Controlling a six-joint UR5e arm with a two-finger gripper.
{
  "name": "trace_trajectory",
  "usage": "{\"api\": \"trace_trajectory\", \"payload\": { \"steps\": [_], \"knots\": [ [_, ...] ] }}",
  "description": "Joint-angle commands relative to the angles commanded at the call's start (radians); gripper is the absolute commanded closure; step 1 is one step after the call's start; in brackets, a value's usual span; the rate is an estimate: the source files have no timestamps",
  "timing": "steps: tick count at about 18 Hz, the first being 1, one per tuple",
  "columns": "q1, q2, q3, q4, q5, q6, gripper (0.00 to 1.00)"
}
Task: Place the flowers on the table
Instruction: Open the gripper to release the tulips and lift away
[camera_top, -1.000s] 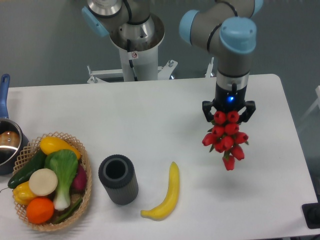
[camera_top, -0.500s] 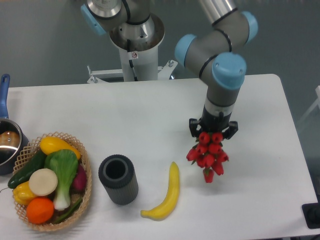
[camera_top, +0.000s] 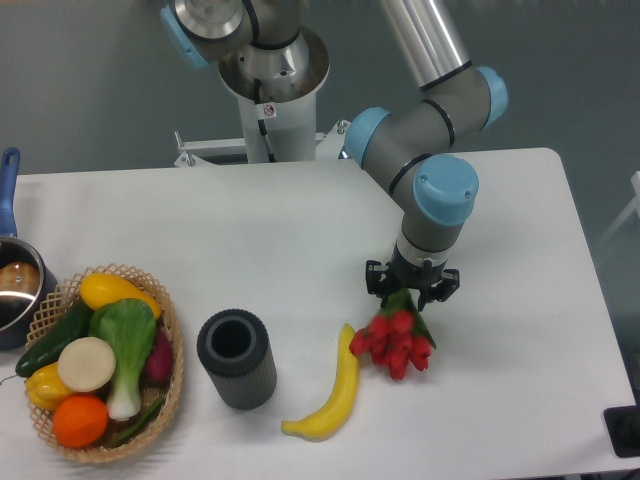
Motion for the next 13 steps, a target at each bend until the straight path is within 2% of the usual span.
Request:
{"api": "trace_trajectory", "payload": {
  "steps": [2, 4, 6, 11, 13],
  "knots": [
    [0.003, 0.003, 0.005, 0.002, 0.000, 0.003, 0.01],
    [0.006, 0.017, 0.006, 0.002, 0.002, 0.014, 0.00],
    [0.017, 0.046, 0.002, 0.002, 0.003, 0.096, 0.00],
    [0.083, 0.092, 0.006, 0.002, 0.040, 0.205, 0.00],
    [0.107, 0.092, 0.006, 0.000, 0.054, 0.260, 0.00]
  ]
}}
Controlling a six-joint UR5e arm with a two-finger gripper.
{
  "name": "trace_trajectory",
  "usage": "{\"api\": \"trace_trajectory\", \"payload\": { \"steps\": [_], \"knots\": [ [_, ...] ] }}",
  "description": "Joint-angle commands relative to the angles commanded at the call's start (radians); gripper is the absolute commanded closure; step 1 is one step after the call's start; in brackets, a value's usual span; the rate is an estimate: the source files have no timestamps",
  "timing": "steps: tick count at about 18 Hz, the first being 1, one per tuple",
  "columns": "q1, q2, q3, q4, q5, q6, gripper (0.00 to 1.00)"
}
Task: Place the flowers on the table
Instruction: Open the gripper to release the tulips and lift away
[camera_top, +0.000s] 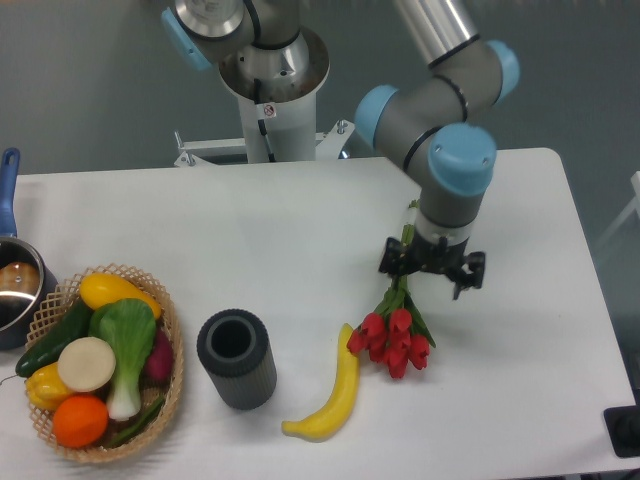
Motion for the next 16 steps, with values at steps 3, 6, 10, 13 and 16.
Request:
{"api": "trace_trajectory", "payload": {
  "steps": [3, 6, 10, 13, 16],
  "knots": [
    [0.055, 0.000, 0.005, 0.000, 0.000, 0.127, 0.00],
    [0.113, 0.002, 0.012, -0.014, 0.003, 0.299, 0.00],
    [0.167, 0.002, 0.015, -0.017, 0.009, 0.462, 0.00],
    [0.183, 0.006, 0.012, -0.018, 0.008, 0.499, 0.00],
    [0.181, 0.006, 0.009, -0.018, 0.006, 0.499, 0.00]
  ]
}}
